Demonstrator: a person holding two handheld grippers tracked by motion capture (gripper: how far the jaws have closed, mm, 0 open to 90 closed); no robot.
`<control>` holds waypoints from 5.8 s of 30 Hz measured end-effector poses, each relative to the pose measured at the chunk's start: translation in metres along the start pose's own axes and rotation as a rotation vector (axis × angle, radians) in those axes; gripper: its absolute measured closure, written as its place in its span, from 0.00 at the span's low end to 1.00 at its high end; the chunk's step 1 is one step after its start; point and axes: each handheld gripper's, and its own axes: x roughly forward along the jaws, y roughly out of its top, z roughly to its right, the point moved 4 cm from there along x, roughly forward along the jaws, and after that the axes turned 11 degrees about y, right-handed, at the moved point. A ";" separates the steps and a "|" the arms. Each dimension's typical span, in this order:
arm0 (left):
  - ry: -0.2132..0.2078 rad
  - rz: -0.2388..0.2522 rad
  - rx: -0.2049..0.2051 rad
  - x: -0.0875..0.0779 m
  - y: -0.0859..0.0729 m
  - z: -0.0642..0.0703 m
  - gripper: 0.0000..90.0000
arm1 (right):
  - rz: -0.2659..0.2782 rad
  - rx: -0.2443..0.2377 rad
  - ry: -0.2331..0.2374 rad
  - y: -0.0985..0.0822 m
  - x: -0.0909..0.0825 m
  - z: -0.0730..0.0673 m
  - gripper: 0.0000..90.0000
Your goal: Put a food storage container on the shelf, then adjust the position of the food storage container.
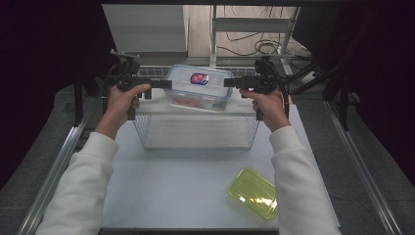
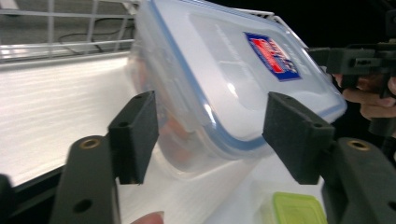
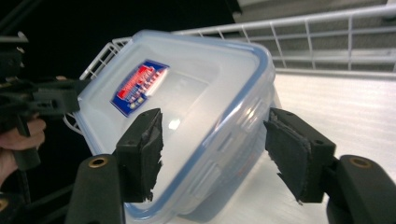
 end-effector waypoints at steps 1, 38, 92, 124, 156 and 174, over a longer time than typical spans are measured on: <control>0.002 -0.002 0.008 -0.001 -0.001 0.001 0.36 | 0.009 -0.003 0.005 0.000 -0.001 -0.002 0.40; 0.002 0.026 0.123 -0.034 -0.077 0.018 0.26 | -0.100 -0.234 0.014 -0.060 0.016 -0.014 0.99; 0.121 -0.206 0.155 -0.014 -0.253 0.019 0.25 | -0.180 -0.211 -0.057 -0.237 -0.093 0.021 0.41; 0.131 -0.228 0.172 -0.010 -0.257 0.011 0.24 | -0.238 -0.056 -0.296 -0.299 -0.171 0.065 0.84; 0.144 -0.242 0.185 -0.005 -0.259 0.011 0.24 | -0.441 -0.065 -0.338 -0.303 -0.131 0.066 0.99; 0.142 -0.246 0.180 -0.004 -0.260 0.010 0.24 | -0.443 -0.117 -0.337 -0.281 -0.087 0.068 0.99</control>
